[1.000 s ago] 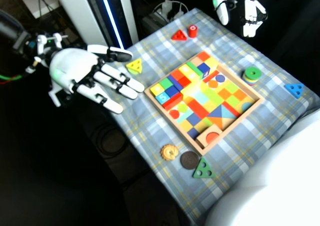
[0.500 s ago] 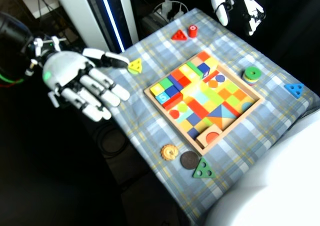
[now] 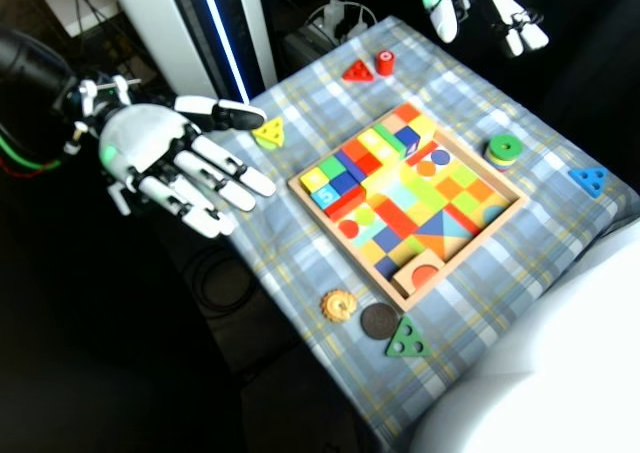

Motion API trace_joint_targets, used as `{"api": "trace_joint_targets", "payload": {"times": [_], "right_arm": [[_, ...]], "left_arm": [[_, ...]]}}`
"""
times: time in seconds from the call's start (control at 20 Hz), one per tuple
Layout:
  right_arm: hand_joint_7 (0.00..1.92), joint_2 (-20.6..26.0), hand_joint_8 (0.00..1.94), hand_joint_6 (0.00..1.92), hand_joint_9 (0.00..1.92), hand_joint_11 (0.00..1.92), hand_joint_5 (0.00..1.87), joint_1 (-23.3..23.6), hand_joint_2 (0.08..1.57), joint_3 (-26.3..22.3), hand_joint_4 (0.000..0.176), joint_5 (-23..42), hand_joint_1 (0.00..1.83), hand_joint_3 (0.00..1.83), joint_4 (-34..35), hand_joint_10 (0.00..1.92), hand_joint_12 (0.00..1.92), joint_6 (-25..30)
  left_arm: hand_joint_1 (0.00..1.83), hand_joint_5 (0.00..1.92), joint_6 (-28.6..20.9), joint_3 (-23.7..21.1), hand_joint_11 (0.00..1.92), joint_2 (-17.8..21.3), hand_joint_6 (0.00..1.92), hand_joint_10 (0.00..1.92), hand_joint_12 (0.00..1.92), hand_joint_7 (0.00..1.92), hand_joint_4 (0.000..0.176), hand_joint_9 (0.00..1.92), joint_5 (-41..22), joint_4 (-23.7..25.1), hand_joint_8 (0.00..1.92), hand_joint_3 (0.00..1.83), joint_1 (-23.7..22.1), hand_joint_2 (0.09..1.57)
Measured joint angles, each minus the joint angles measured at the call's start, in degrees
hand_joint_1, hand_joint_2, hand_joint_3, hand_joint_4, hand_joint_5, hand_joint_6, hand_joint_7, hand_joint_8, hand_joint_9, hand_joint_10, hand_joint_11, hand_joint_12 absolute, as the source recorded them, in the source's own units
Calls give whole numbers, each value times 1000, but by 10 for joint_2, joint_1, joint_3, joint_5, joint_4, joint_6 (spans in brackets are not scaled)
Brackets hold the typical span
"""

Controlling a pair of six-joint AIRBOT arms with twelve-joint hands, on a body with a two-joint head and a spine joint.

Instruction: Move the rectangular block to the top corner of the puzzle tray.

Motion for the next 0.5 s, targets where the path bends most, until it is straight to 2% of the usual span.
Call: {"api": "trace_joint_targets", "payload": {"times": [0.05, 0.1, 0.15, 0.2, 0.25, 0.3, 0.35, 0.4, 0.45, 0.5], "right_arm": [[138, 0, 5, 7, 43, 32, 248, 0, 995, 0, 44, 0, 0, 9, 0, 12, 17, 0], [136, 0, 3, 7, 36, 22, 252, 0, 1002, 0, 48, 0, 0, 10, 1, 8, 14, 0], [127, 0, 0, 2, 24, 19, 242, 0, 1003, 1, 44, 0, 0, 10, 2, 2, 14, 0], [139, 0, 5, 3, 38, 27, 245, 0, 1017, 1, 12, 0, 0, 15, 2, 7, 19, 0], [138, 0, 4, 0, 39, 20, 239, 0, 1014, 0, 5, 0, 0, 12, 1, 7, 18, 2], [144, 0, 6, 0, 44, 18, 233, 0, 1012, 1, 23, 0, 0, 9, 1, 8, 18, 3], [154, 0, 9, 0, 58, 26, 230, 0, 1008, 0, 23, 0, 0, 7, 1, 13, 24, 4], [159, -1, 10, 0, 64, 25, 225, 0, 1018, 1, 6, 0, 0, 11, 1, 14, 25, 4], [168, -1, 11, 0, 76, 32, 225, 0, 1030, 2, 14, 0, 0, 14, 1, 18, 31, 4], [169, -1, 13, 6, 86, 6, 236, 3, 1071, 2, 7, 0, 0, 4, 2, 9, 126, 4]], "left_arm": [[46, 135, 0, 0, 0, -2, 3, 0, 0, 0, 98, 0, 0, 0, 0, 0, 0, 1148], [22, 132, 0, 0, 0, -2, 1, 0, 0, 0, 97, 0, 2, 0, 0, 0, 0, 1141], [28, 139, 0, 0, 0, -2, 3, 0, 0, 2, 82, 0, 5, 0, 0, 0, 0, 1144], [5, 124, 0, 0, 0, -4, 0, 0, 0, 7, 52, 0, 4, 0, 3, 0, 0, 1149], [0, 116, 0, 0, 0, -9, 0, 0, 0, 8, 31, 0, 3, -1, 3, 1, 0, 1156], [0, 138, 0, 0, 0, -10, 10, 0, 0, 11, 13, 0, 8, -1, 4, 6, 0, 1168], [0, 162, 0, 0, 0, -11, 17, 0, 0, 33, 0, 0, 9, 0, 11, 15, 0, 1195], [0, 167, 0, 0, 0, -11, 7, 0, 0, 54, 16, 0, 8, 0, 6, 8, 0, 1217], [0, 171, 0, 0, 0, -11, 3, 1, 0, 96, 25, 6, 7, -1, 5, 6, 0, 1251], [28, 181, 0, 0, 0, -11, 4, 16, 0, 141, 45, 55, 7, -1, 14, 9, 0, 1277]]}}
